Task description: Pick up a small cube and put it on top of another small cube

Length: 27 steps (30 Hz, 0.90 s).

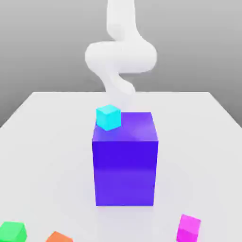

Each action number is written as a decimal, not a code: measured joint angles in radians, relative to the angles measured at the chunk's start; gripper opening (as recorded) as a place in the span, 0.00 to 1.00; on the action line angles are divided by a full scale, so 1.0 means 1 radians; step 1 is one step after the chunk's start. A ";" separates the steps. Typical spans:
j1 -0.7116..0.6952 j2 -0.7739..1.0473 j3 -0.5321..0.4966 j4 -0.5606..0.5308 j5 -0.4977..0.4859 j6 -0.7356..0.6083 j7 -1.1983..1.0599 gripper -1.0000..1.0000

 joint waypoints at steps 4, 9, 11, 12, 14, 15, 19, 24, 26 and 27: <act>0.085 0.151 -0.038 -0.009 0.041 0.049 -0.139 0.50; 0.168 0.334 -0.064 -0.020 0.096 0.108 -0.310 0.50; 0.196 0.407 -0.069 -0.024 0.115 0.131 -0.376 0.50; 0.209 0.444 -0.070 -0.027 0.124 0.143 -0.408 0.50; 0.231 0.516 -0.067 -0.031 0.140 0.166 -0.472 0.50; 0.241 0.553 -0.065 -0.033 0.146 0.178 -0.503 0.50; 0.281 0.695 -0.047 -0.043 0.153 0.228 -0.613 0.50; 0.308 0.868 -0.030 -0.057 0.110 0.295 -0.715 0.50; 0.320 0.935 -0.026 -0.063 0.075 0.323 -0.742 0.50; 0.328 0.968 -0.027 -0.066 0.053 0.336 -0.753 0.50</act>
